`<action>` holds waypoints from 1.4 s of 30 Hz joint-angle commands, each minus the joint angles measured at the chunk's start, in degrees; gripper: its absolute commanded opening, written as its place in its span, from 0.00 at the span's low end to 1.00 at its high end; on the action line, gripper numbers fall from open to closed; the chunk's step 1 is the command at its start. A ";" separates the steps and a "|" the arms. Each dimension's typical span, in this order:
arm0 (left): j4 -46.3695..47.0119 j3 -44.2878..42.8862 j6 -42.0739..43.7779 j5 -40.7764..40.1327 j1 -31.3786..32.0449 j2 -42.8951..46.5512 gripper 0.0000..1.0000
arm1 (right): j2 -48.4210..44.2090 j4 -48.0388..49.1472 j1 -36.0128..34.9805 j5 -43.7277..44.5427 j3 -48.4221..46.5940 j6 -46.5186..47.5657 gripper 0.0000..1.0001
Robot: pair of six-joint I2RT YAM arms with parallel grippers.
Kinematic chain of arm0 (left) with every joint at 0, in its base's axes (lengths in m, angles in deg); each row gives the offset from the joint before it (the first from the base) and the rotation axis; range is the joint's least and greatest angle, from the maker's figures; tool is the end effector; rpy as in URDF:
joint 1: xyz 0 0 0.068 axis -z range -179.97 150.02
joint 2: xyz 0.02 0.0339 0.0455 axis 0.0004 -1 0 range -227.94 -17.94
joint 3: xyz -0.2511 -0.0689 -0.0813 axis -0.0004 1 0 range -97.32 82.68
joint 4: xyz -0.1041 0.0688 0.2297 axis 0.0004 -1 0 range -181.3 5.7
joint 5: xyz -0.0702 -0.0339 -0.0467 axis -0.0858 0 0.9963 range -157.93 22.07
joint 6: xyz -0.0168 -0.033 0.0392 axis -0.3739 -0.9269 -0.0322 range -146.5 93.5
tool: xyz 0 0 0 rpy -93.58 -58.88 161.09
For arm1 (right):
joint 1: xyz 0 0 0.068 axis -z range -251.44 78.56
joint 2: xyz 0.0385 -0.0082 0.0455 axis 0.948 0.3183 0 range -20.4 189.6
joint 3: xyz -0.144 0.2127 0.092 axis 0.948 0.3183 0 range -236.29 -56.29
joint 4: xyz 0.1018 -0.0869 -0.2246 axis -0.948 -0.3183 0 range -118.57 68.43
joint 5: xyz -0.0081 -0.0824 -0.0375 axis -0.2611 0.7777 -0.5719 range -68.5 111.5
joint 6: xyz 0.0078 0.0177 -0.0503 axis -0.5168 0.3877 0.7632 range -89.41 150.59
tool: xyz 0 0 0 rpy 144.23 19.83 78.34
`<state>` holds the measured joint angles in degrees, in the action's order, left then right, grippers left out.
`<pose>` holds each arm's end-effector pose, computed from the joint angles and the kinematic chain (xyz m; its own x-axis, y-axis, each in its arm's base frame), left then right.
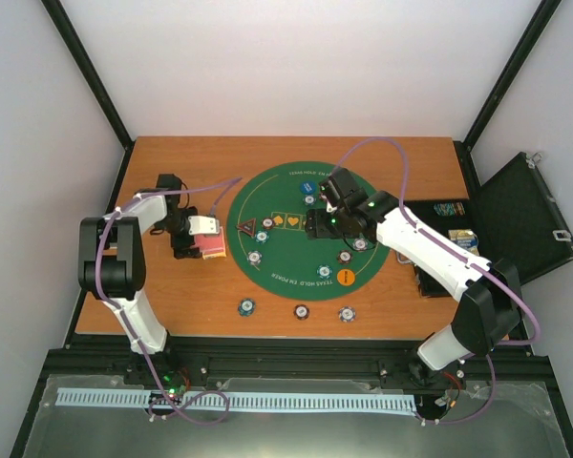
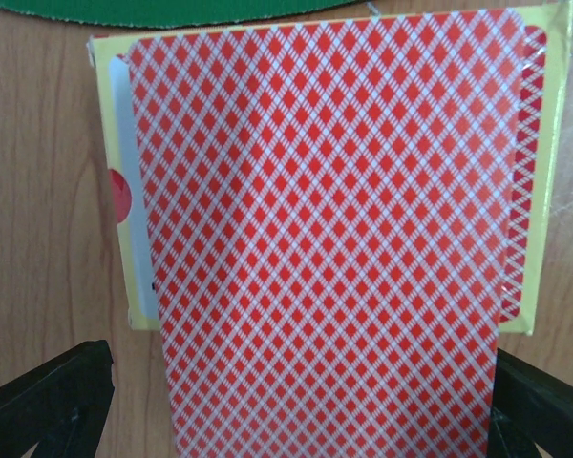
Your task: Distribute texas hold em gaming equipment
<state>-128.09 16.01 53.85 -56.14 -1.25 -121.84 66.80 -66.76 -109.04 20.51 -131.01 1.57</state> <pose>0.3318 0.0002 0.1618 -0.1554 0.9618 -0.2252 0.9752 0.1857 0.1202 0.2515 0.1944 0.2903 -0.8849 -0.0693 -0.4605 -0.2151 0.9379 0.2723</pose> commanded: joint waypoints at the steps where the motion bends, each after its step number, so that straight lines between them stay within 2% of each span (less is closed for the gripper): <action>1: 0.87 0.15 2.32 0.47 0.73 -1.41 1.00 | -0.71 0.54 -0.54 -0.28 -0.34 -0.52 0.80; 7: 0.70 -0.03 3.19 -1.69 0.67 -3.11 1.00 | -0.28 0.78 -0.54 -0.72 -0.20 -0.60 0.79; 13: 2.09 0.40 3.31 -0.65 0.70 -3.33 0.93 | 0.16 0.81 -0.53 -1.28 -0.26 -0.59 0.76; 21: 3.44 1.05 3.71 -1.36 0.71 -3.16 0.75 | 0.75 1.18 -0.54 -2.28 -0.01 -0.63 0.74; 26: 4.29 1.53 3.61 -1.51 0.68 -2.55 0.57 | 1.00 2.47 -0.54 -3.97 0.87 -0.92 0.73; 33: 5.70 2.51 2.53 -1.47 0.75 -1.37 0.47 | 0.95 3.75 -0.76 -5.55 1.88 -1.37 0.73; 37: 5.04 2.34 1.99 -1.47 0.67 -0.48 0.35 | 1.09 4.33 -1.04 -6.57 2.14 -1.62 0.73; 42: 2.89 1.87 1.45 -1.06 0.46 1.67 0.26 | 1.13 6.21 -1.07 -8.42 2.68 -2.30 0.73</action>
<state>-124.33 17.67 55.69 -57.28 -0.75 -122.12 67.30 -63.18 -109.37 14.23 -129.22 0.48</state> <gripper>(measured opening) 0.599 0.730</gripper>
